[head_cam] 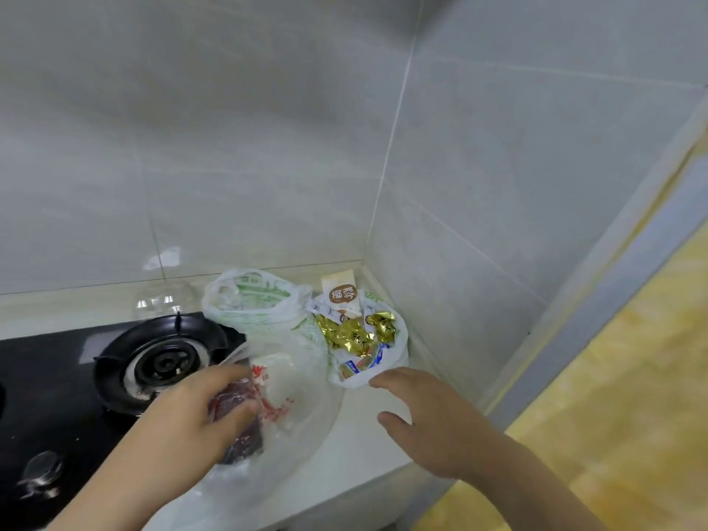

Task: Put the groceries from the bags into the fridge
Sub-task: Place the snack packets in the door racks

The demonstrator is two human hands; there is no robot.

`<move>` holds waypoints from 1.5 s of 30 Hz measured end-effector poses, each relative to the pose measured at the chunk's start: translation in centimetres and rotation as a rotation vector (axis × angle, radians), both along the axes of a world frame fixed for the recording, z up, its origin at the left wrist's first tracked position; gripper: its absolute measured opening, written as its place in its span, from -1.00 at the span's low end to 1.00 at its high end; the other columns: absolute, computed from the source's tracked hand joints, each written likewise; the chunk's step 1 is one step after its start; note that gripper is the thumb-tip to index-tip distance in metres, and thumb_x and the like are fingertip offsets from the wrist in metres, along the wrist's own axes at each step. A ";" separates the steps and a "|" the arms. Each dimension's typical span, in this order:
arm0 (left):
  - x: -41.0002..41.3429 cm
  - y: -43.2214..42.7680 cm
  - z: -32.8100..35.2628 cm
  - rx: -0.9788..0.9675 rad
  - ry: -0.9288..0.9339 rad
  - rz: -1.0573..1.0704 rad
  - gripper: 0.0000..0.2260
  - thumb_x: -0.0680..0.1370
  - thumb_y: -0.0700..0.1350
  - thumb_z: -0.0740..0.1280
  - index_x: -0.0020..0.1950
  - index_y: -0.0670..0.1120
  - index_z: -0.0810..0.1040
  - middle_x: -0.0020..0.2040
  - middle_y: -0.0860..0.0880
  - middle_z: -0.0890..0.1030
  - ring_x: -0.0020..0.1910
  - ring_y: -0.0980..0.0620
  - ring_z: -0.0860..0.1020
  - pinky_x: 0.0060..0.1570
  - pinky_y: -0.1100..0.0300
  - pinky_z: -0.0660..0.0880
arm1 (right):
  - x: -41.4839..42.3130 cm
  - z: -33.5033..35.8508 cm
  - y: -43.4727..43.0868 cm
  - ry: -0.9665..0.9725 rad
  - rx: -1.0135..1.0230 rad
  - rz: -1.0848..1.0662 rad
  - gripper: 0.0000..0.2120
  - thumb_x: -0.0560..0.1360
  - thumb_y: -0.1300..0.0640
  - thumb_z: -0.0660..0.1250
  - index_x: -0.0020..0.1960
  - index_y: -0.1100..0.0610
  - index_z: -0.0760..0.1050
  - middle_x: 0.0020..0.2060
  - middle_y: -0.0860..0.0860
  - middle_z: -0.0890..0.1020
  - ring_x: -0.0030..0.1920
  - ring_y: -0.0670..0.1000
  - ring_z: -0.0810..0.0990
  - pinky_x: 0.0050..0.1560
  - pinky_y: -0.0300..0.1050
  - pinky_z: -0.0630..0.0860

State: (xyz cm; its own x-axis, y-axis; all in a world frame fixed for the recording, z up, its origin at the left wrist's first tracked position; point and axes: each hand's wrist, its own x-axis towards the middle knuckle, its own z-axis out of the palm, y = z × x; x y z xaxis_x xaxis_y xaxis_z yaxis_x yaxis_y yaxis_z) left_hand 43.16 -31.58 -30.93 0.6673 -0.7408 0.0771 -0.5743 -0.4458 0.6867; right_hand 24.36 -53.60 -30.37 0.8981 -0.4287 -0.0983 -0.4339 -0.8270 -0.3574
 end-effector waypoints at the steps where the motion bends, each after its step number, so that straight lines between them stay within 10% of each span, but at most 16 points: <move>1: 0.3 -0.6 -0.5 0.008 0.008 -0.021 -0.70 0.48 0.05 0.42 0.14 0.31 0.45 0.08 0.34 0.49 0.08 0.26 0.46 0.02 0.35 0.33 | -0.1 0.0 0.1 0.013 -0.007 -0.019 -0.56 0.62 -0.06 0.19 0.48 -0.16 0.26 0.45 -0.27 0.30 0.45 -0.22 0.22 0.43 -0.27 0.15; 13: 2.4 -9.4 -4.4 0.092 -0.002 -0.206 -0.67 0.51 0.04 0.39 0.27 0.14 0.51 0.09 0.30 0.46 -0.06 0.32 0.44 -0.06 0.66 0.19 | -1.9 -2.3 -4.2 0.088 0.090 -0.226 -0.57 0.62 -0.06 0.19 0.47 -0.17 0.26 0.41 -0.28 0.33 0.41 -0.22 0.27 0.43 -0.28 0.18; 33: 10.5 -27.7 -15.7 -0.042 0.634 0.144 -0.87 0.52 -0.26 0.39 -0.05 -0.03 0.62 -0.04 0.04 0.66 -0.06 0.17 0.60 -0.05 0.34 0.44 | 13.0 -13.3 -25.8 0.059 0.306 -0.103 -0.66 0.56 0.06 0.28 0.33 0.02 0.48 0.22 -0.08 0.58 0.23 -0.07 0.54 0.20 -0.11 0.50; 45: 12.2 -32.7 -20.6 0.256 0.454 0.035 -0.83 0.50 -0.21 0.34 -0.12 0.09 0.60 -0.09 0.11 0.65 -0.10 0.19 0.60 -0.03 0.27 0.53 | 17.9 -20.4 -29.2 0.222 0.330 0.007 -0.75 0.56 0.10 0.29 0.22 0.02 0.56 0.13 -0.05 0.59 0.08 -0.05 0.55 0.05 -0.16 0.51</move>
